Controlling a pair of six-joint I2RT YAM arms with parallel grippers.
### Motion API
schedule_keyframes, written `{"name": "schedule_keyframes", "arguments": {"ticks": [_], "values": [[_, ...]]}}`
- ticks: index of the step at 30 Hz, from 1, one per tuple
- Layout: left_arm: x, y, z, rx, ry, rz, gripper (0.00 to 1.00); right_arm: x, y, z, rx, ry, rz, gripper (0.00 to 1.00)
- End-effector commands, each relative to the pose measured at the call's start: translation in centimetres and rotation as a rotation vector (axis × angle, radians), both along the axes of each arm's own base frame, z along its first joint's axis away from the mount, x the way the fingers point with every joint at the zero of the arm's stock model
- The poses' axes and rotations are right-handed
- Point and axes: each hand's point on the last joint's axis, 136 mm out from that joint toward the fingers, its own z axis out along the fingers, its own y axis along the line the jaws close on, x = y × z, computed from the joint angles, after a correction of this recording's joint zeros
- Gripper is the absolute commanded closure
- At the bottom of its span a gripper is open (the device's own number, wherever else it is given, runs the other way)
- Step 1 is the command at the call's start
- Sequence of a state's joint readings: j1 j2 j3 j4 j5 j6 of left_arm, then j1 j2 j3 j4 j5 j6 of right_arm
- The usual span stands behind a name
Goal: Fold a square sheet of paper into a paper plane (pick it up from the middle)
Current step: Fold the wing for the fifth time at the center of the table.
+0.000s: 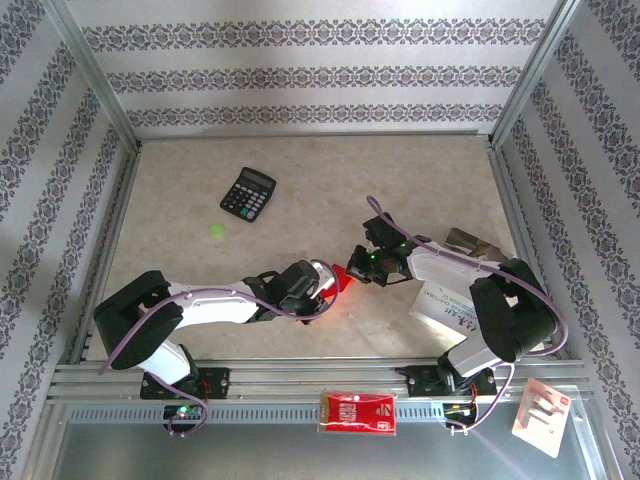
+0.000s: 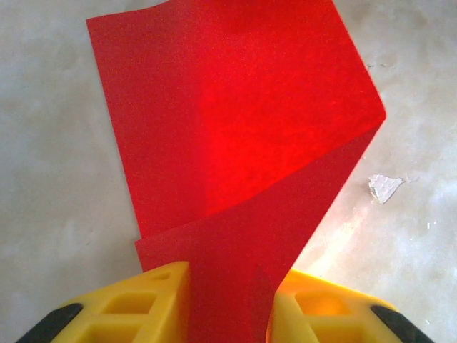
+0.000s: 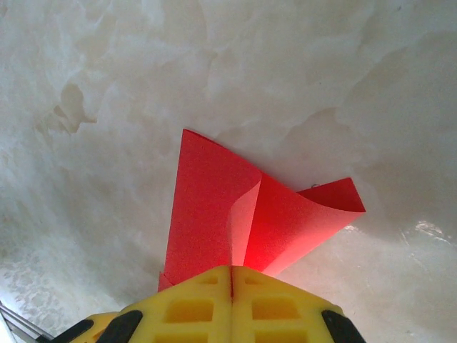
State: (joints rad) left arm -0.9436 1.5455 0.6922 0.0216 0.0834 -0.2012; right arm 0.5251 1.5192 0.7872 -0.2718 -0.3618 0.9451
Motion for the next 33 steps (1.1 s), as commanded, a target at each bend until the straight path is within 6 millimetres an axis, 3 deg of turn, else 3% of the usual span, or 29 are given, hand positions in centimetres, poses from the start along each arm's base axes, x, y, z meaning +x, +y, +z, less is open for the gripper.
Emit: {"name": "schedule_keyframes", "arguments": {"ticks": [1,10,15,23,27,33], "values": [[-0.3,-0.1,-0.1,0.028,-0.006,-0.022,0.72,0.2,-0.1,0.2,0.014,0.01,-0.009,1.0],[-0.7,-0.3,-0.2,0.008,0.018,-0.027,0.93,0.5,0.0,0.3,0.013,0.005,-0.002,1.0],[-1.3,-0.8,-0.4,-0.006,0.096,-0.008,1.0,1.2,0.3,0.4,-0.01,-0.014,0.042,0.98],[-2.2,-2.8,-0.7,-0.122,0.275,0.094,1.0,2.1,0.4,0.1,-0.03,-0.002,0.138,0.85],[-2.0,-3.4,-0.6,-0.146,0.306,0.125,1.0,2.3,-0.2,1.0,-0.03,-0.015,0.181,0.76],[-1.9,-3.9,0.0,-0.193,0.345,0.155,1.0,2.5,-1.3,3.1,-0.048,-0.064,0.218,0.71]]}}
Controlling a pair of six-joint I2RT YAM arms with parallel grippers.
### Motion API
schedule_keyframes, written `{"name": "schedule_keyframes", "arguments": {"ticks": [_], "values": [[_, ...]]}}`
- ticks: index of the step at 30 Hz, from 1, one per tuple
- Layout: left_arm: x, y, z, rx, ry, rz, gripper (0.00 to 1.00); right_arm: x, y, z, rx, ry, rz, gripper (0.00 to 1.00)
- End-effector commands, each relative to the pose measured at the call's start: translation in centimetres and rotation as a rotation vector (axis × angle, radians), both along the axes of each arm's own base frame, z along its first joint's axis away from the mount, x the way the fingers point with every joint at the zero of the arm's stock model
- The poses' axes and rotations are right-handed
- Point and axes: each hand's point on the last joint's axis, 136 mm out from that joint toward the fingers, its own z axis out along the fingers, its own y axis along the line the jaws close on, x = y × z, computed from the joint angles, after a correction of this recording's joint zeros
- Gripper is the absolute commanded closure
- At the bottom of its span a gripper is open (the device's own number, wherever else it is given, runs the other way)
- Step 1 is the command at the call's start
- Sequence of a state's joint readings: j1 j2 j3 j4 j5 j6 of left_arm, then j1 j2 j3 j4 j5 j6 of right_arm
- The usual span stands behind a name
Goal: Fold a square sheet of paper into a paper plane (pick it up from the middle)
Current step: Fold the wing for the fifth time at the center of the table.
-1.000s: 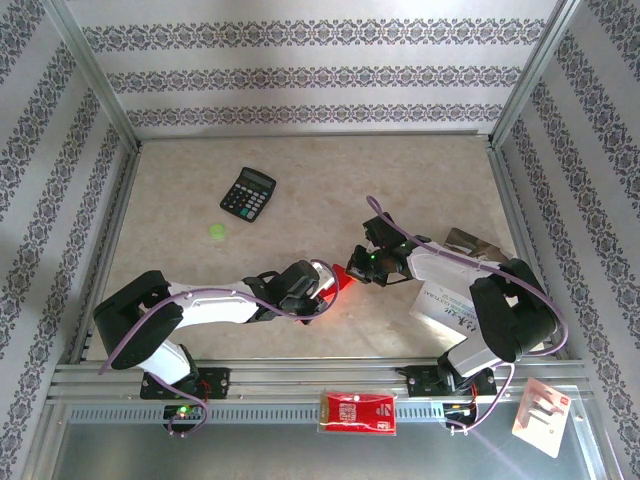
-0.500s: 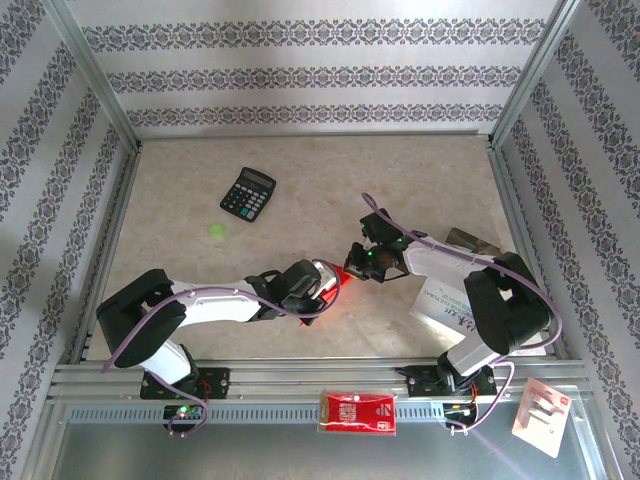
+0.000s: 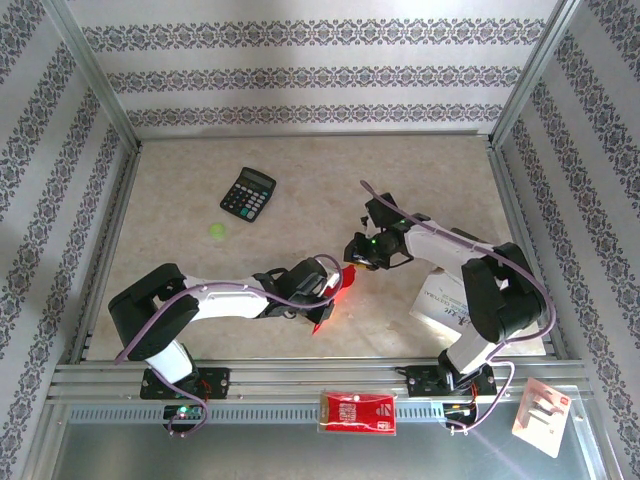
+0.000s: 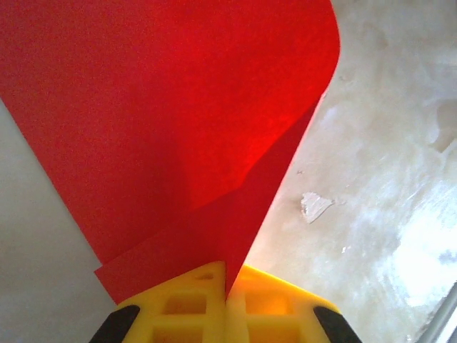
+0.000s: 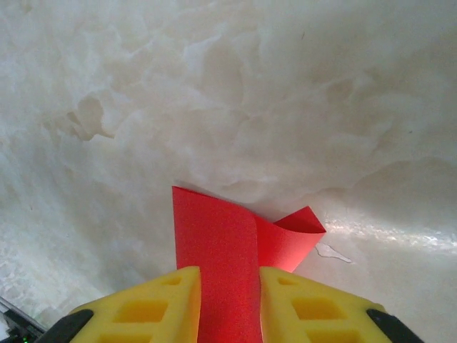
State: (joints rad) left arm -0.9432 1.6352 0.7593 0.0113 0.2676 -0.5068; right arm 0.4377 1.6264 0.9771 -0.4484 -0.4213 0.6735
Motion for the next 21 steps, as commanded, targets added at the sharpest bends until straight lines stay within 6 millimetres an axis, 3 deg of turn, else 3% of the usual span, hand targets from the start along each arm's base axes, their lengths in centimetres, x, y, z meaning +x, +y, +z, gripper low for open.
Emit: {"name": "schedule_keyframes", "arguments": {"ticks": [1,10,21], "values": [[0.0,-1.1,0.9,-0.066,0.049,0.028,1.0,-0.4,-0.7,2.2,-0.011,-0.038,0.059,0.71],[0.8,-1.2,1.9,-0.197,0.115,0.076,1.0,-1.1,-1.9,4.2,-0.039,-0.094,0.087,0.66],[1.1,-0.9,1.6,-0.314,0.199,0.1,1.0,-2.7,-1.1,3.2,-0.017,-0.073,0.114,0.67]]}}
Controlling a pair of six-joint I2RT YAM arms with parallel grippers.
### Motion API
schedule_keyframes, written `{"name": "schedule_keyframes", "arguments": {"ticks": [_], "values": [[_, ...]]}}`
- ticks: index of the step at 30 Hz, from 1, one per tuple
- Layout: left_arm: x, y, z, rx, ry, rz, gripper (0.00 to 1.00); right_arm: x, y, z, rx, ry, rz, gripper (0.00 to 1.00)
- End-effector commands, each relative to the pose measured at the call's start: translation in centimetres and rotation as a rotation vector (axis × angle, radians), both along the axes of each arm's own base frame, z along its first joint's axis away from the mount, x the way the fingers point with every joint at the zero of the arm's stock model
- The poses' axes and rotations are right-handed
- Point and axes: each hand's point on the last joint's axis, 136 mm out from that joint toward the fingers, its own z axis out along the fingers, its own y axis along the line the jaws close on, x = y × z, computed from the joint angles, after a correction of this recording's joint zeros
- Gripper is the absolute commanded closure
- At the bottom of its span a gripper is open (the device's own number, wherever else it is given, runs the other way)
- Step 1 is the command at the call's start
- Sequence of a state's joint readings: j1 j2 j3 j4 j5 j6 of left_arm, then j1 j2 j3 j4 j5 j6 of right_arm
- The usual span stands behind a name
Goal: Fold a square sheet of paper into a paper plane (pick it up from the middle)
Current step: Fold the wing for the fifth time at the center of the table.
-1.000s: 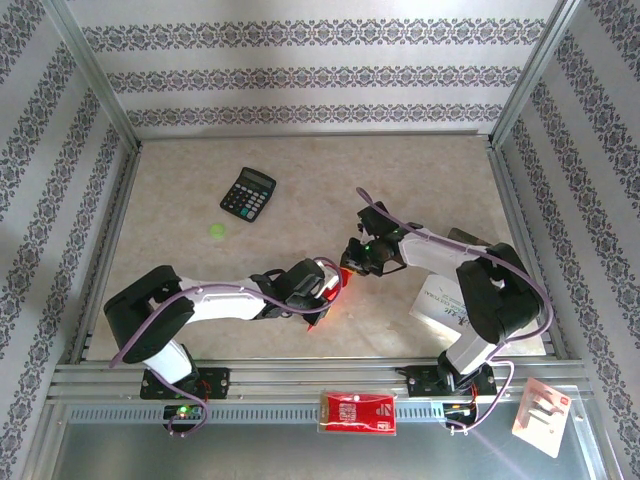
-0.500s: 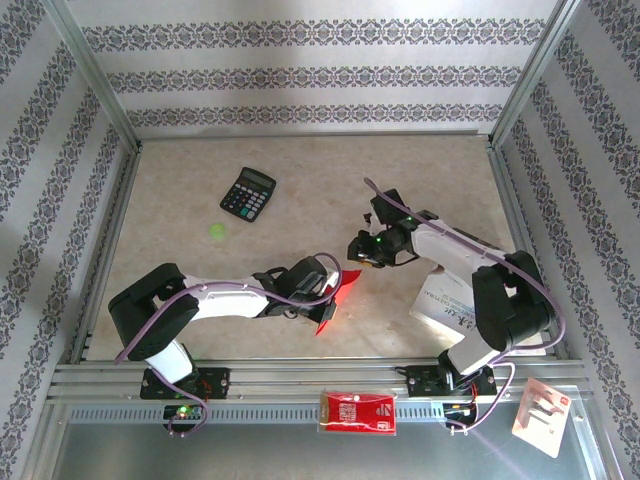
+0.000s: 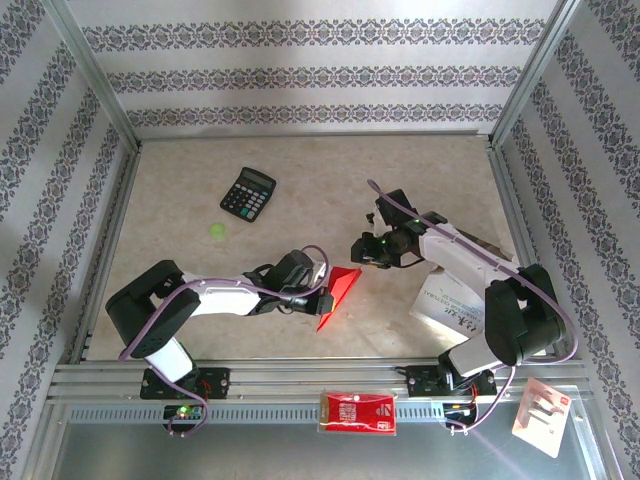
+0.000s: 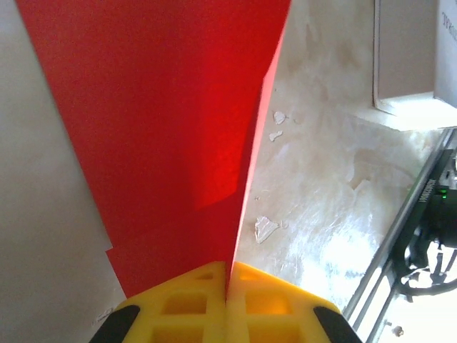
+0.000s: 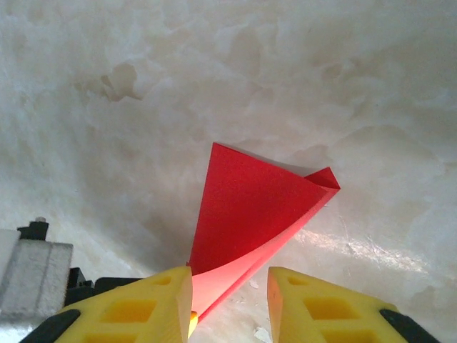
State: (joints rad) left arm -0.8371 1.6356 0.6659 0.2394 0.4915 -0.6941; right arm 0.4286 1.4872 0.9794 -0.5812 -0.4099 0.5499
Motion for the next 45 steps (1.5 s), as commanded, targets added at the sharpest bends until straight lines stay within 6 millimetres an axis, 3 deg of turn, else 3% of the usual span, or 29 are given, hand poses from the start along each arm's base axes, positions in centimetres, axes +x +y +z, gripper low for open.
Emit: {"name": "schedule_keyframes", "arguments": {"ticks": [1,10,37,45], "values": [[0.3,-0.6,0.6,-0.088,0.026,0.003,1.0,-1.0,0.4,-0.3,0.006,0.008,0.026,0.67],[0.4,-0.2,0.0,-0.147,0.077,0.015,1.0,-2.1,2.0,-0.3,0.028,-0.027,0.106,0.67],[0.7,1.0,-2.3,-0.21,0.183,0.058,1.0,-4.2,3.1,-1.0,0.039,-0.026,0.175,0.67],[0.6,1.4,-3.1,-0.205,0.216,0.086,1.0,-4.8,4.6,-1.8,0.094,-0.043,0.198,0.73]]}}
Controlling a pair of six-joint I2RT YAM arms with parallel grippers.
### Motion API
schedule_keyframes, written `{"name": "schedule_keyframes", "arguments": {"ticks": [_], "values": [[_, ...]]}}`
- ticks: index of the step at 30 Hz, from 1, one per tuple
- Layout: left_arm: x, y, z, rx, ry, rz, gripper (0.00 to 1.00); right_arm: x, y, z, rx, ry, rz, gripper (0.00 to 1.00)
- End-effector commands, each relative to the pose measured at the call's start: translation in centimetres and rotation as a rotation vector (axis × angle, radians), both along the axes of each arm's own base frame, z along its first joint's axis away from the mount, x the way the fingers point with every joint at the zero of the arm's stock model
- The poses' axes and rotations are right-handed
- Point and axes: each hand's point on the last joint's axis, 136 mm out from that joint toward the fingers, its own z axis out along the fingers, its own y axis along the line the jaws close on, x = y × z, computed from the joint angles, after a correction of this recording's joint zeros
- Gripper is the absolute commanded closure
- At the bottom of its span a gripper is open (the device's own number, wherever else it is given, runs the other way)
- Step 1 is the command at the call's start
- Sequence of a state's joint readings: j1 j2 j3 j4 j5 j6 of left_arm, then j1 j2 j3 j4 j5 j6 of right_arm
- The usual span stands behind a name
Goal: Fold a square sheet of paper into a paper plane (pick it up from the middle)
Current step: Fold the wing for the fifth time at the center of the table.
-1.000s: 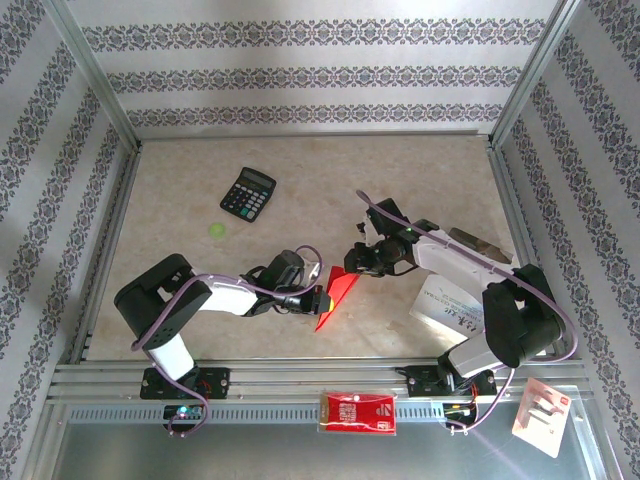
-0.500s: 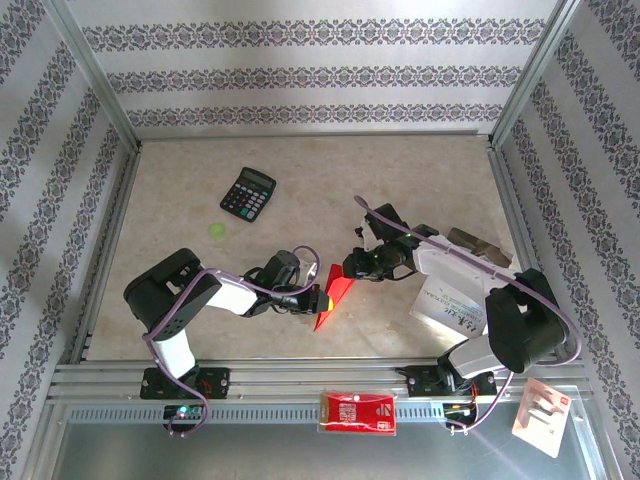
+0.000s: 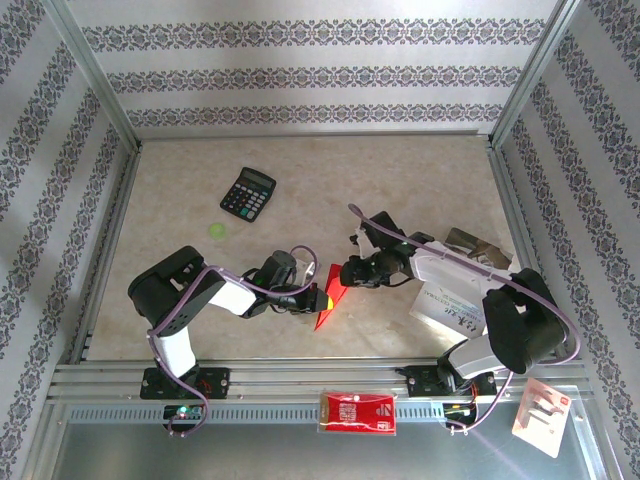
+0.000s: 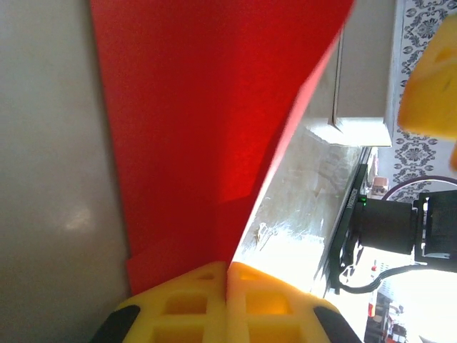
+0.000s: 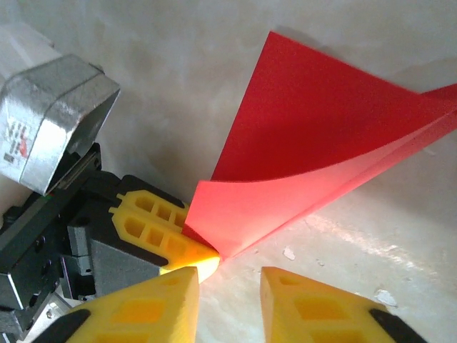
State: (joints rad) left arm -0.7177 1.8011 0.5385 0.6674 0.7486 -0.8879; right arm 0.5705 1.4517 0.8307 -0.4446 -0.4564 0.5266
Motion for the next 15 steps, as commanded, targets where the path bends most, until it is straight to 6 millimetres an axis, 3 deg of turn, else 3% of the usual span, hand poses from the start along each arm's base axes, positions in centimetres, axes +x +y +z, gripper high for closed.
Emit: {"name": "schedule_keyframes", "arguments": {"ticks": [1,10,15], "values": [[0.0,1.0,-1.6,0.034,0.041,0.038,1.0,-0.2,1.3,0.2,0.053,-0.032,0.019,0.75],[-0.2,1.3,-2.1,0.049,0.053,0.041,1.0,1.0,3.2,-1.2,0.081,-0.036,0.002,0.81],[-0.2,1.3,-2.2,0.054,0.056,0.049,1.0,1.6,3.2,-2.4,0.046,-0.031,0.007,0.83]]}}
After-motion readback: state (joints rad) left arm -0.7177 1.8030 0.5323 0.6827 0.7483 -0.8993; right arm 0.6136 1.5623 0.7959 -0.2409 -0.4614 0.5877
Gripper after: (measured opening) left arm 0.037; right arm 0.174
